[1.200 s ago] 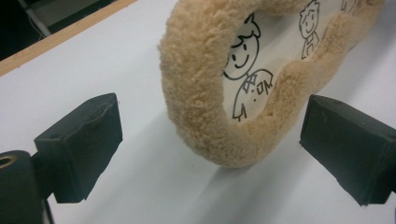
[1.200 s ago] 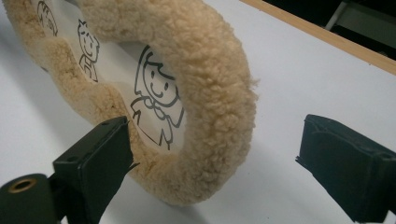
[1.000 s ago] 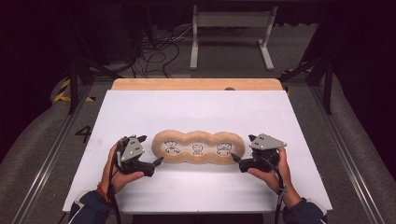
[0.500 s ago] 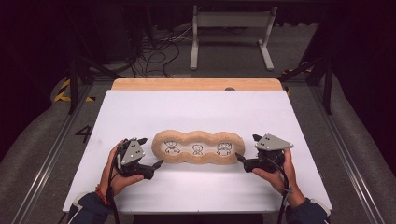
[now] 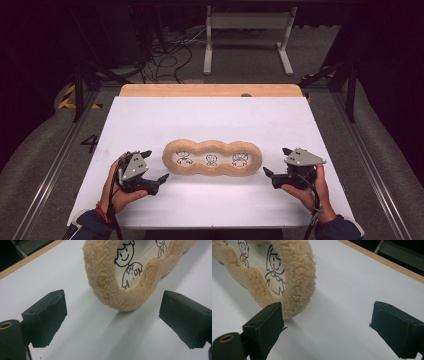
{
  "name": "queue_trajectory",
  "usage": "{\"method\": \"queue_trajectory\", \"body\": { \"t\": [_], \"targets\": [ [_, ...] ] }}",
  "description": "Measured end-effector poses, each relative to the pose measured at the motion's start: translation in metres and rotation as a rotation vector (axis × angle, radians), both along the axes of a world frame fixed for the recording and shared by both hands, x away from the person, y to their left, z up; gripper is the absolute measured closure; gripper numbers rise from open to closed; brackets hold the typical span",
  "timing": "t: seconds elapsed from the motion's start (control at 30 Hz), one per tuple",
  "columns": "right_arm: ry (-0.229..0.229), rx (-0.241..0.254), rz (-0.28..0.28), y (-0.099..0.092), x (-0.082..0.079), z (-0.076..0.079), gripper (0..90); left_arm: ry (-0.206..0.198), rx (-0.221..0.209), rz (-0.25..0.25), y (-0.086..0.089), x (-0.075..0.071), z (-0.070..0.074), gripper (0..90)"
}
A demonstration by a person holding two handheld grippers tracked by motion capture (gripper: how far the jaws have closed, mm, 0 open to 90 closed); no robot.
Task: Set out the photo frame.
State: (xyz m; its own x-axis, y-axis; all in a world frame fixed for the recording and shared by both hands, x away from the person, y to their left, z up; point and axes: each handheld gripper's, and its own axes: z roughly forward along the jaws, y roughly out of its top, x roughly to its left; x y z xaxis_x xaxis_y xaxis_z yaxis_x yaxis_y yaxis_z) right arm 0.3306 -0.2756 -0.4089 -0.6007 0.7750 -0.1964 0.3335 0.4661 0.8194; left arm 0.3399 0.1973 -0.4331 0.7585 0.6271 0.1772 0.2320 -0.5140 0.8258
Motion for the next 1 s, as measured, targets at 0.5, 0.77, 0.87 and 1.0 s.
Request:
{"method": "queue_trajectory", "body": {
  "t": [0.5, 0.77, 0.87, 1.0],
  "targets": [
    [0.020, -0.044, -0.028, -0.019, -0.015, -0.009, 10.5, 0.018, 0.007, 0.008, 0.017, -0.003, -0.009, 8.0],
    [0.032, -0.053, -0.049, -0.030, -0.021, -0.016, 10.4, 0.033, 0.002, 0.042, 0.034, -0.010, -0.014, 8.0],
    [0.028, -0.040, -0.051, -0.035, -0.025, -0.019, 10.4, 0.035, -0.012, 0.048, 0.040, -0.013, -0.015, 8.9],
    [0.018, -0.018, -0.065, -0.044, -0.031, -0.023, 10.4, 0.046, -0.010, 0.046, 0.044, -0.017, -0.019, 8.9]
  ]
}}
